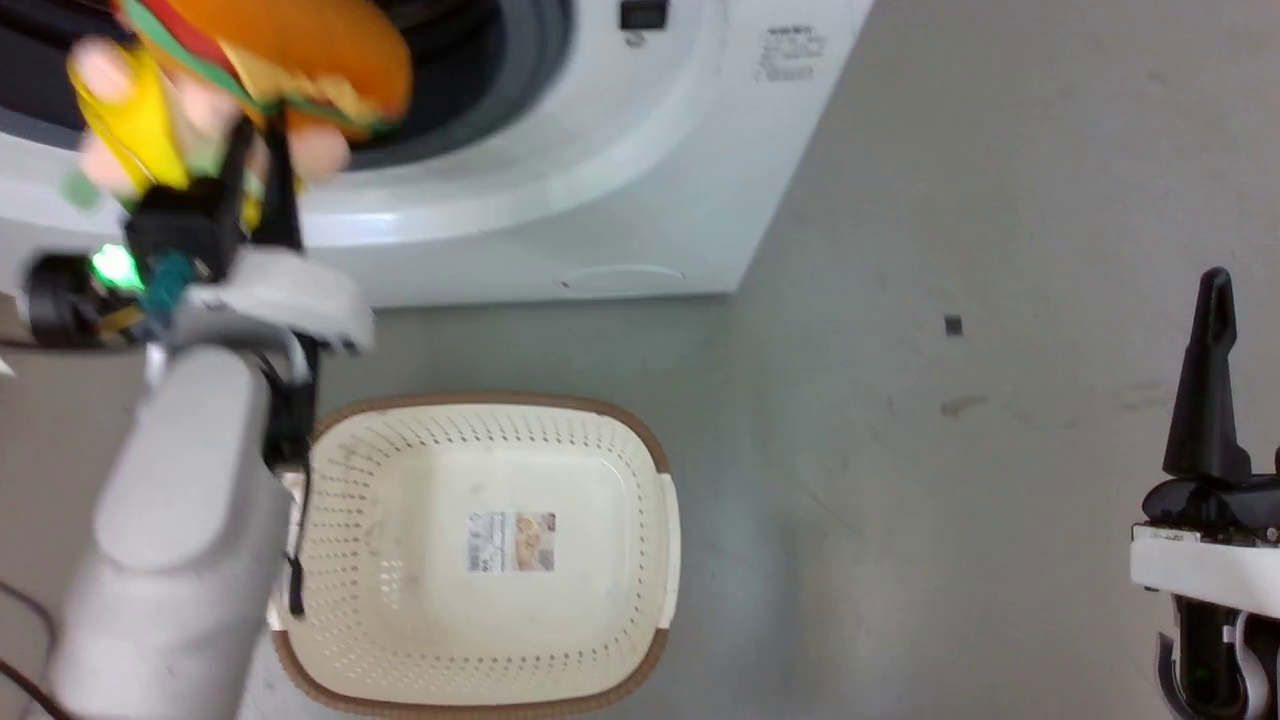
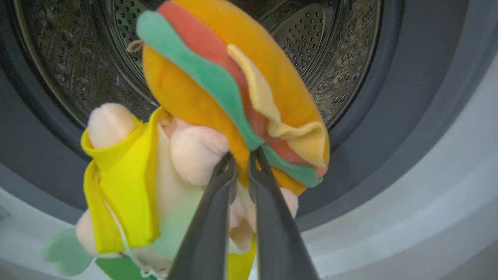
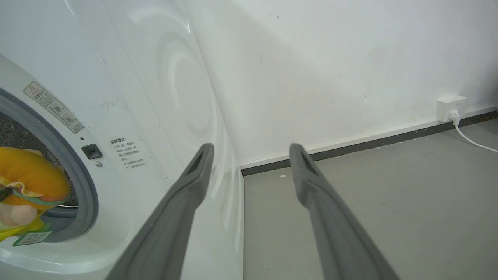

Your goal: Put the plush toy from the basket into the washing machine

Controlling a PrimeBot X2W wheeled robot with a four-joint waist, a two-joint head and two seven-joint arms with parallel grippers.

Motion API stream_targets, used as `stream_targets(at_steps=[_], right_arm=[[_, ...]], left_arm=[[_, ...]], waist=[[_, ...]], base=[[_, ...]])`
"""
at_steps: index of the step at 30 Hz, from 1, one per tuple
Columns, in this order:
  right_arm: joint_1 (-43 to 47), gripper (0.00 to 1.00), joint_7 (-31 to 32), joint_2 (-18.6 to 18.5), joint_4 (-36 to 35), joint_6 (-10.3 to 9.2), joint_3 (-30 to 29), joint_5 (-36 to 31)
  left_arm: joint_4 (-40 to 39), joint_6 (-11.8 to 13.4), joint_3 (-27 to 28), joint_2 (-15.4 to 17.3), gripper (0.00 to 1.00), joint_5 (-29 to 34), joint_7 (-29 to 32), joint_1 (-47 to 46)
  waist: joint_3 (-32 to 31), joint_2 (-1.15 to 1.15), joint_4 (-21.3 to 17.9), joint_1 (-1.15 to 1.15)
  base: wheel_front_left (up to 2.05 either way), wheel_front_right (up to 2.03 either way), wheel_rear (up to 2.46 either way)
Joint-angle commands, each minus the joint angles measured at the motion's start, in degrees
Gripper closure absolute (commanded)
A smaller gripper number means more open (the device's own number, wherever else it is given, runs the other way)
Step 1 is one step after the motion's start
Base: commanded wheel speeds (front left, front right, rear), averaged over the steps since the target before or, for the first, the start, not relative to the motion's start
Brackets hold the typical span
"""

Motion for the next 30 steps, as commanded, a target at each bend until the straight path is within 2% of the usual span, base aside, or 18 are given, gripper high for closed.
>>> stream_targets(at_steps=[1, 10, 16, 22, 30], right_arm=[[-1.1, 0.0, -0.2, 0.0, -0.2, -0.04, 0.0, 0.9], [-5.3, 0.0, -0.2, 0.0, -0.9, -0.04, 0.5, 2.8], [-7.6, 0.0, -0.2, 0.0, -0.9, -0.04, 0.7, 3.9], [-8.6, 0.0, -0.2, 0.0, -1.0, -0.04, 0.9, 4.7], [-9.1, 0.0, -0.2, 0.0, -1.2, -0.04, 0.8, 4.7]], left_arm=[[0.7, -0.2, 0.7, 0.8, 1.0, 0.4, -0.3, -3.2], [10.2, -1.9, 3.3, 4.8, 1.0, -0.4, 0.6, -20.5], [18.1, -1.8, 3.8, 7.8, 1.0, 0.2, 2.7, -32.7], [25.8, -1.6, 4.1, 9.0, 1.0, 0.0, 4.0, -42.5], [32.8, -1.5, 3.2, 8.9, 1.0, 0.3, 3.0, -48.8]], waist=[[4.3, 0.0, -2.9, 0.0], [12.5, 0.0, -6.2, 0.0], [17.1, 0.0, -8.4, 0.0], [20.1, 0.0, -9.8, 0.0], [21.4, 0.0, -9.9, 0.0]], base=[[0.0, 0.0, 0.0], [0.0, 0.0, 0.0], [0.0, 0.0, 0.0], [0.0, 0.0, 0.0], [0.0, 0.0, 0.0]])
